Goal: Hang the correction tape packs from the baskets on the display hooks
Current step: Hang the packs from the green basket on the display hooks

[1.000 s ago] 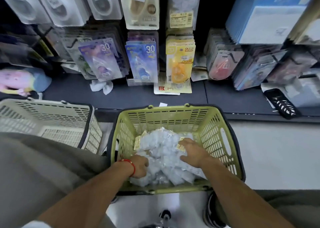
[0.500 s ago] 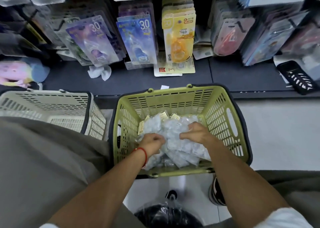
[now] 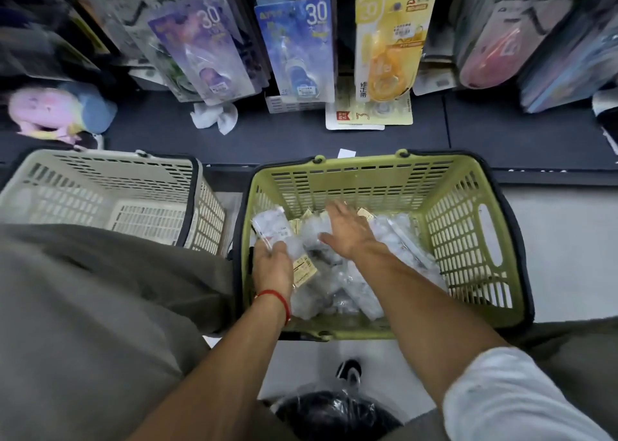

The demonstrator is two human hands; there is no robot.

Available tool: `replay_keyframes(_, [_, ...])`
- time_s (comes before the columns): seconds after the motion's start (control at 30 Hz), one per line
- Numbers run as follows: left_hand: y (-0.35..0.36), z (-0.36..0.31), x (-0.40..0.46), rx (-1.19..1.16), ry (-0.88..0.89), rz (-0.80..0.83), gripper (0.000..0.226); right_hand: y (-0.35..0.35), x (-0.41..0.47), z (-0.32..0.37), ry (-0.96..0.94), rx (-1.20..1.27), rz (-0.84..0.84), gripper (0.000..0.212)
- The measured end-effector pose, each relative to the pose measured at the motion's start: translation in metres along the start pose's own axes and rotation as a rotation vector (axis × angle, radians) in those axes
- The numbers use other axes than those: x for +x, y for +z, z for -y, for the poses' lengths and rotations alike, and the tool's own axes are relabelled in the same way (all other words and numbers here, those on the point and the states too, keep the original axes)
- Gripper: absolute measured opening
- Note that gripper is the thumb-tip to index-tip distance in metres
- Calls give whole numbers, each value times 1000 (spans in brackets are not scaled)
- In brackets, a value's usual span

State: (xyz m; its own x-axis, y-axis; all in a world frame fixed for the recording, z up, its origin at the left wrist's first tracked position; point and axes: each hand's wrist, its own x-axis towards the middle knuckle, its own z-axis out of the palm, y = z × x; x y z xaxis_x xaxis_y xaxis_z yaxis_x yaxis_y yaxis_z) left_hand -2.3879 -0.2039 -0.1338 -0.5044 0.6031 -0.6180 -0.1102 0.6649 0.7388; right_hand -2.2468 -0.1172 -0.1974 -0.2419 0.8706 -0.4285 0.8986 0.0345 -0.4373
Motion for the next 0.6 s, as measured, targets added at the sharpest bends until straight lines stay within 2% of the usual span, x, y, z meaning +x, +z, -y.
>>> replay_keyframes(0.07, [-6,3,1,-32,-12,37,31,14,8,6,35,-159,33,76])
replay_keyframes(0.17, [-8,10,3,-112,-57,58,37,20,6,1,61,-192,-17,50])
replay_keyframes(0.27, [-1,12,7,-162,-94,14,25,-2,-3,-18,129,193,-37,33])
replay_keyframes(0.37, [12,19,8,-81,-104,-30,24,-37,-31,-42,267,593,-155,18])
replay_keyframes(0.47, [32,16,-7,-190,-183,78,25,-59,-68,-61,251,1061,-40,17])
replay_keyframes(0.53, [47,11,-18,-343,-294,259,47,-61,-86,-59,162,1085,56,11])
replay_keyframes(0.6, [59,9,-28,-384,-249,346,62,-53,-92,-52,96,911,29,4])
